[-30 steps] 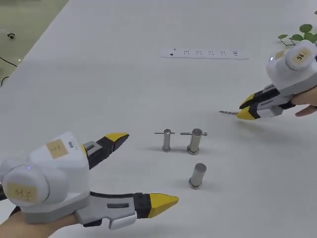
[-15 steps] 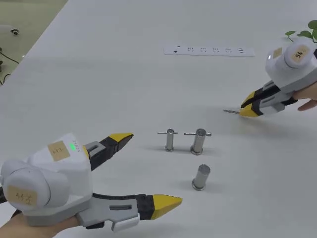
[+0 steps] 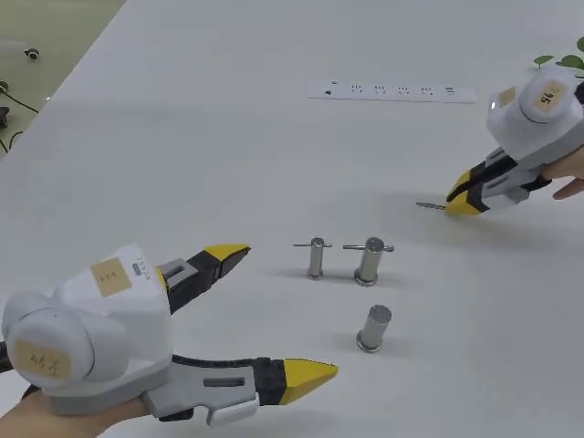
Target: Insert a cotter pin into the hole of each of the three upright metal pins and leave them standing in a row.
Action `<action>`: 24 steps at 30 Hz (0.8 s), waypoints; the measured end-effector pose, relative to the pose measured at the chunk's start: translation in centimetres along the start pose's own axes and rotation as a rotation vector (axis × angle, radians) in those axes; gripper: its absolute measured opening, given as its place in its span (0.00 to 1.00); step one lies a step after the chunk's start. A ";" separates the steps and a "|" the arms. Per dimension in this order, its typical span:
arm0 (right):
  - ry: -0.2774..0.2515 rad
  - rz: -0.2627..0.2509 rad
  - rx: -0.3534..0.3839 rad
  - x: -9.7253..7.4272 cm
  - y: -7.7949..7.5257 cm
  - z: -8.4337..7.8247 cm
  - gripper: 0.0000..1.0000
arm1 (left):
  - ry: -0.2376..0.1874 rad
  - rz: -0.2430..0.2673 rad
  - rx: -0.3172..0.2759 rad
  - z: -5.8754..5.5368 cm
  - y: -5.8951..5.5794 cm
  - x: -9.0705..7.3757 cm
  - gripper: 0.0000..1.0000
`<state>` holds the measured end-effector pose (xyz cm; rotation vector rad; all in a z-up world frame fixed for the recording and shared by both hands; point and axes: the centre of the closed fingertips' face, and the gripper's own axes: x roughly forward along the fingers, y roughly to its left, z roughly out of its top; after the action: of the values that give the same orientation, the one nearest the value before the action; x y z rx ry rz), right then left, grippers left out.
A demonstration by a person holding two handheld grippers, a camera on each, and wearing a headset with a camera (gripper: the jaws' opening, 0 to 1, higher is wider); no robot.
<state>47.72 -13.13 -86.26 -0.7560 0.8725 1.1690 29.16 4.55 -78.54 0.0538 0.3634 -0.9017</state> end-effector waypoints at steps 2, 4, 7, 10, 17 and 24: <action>0.006 0.002 -0.005 0.1 -0.1 -0.1 0.10 | 0.000 0.000 0.000 0.0 0.0 0.0 0.88; 0.007 0.007 -0.007 0.2 -0.2 -0.1 0.10 | 0.000 0.000 0.001 0.0 0.0 0.0 0.88; 0.017 0.008 -0.019 0.4 -0.4 -0.1 0.09 | 0.001 0.001 0.002 0.0 0.1 0.0 0.88; 0.027 0.014 -0.030 0.4 -0.2 -0.2 0.08 | 0.002 0.000 0.003 0.0 0.1 0.0 0.88; 0.052 0.021 -0.063 0.5 -0.2 -0.1 0.06 | 0.004 -0.006 0.008 0.0 0.0 0.0 0.88; 0.083 0.023 -0.049 0.6 -0.2 0.0 0.05 | 0.005 -0.007 0.012 0.0 0.0 0.0 0.87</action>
<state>48.04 -12.95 -86.77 -0.8411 0.9263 1.1892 29.17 4.57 -78.58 0.0660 0.3635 -0.9108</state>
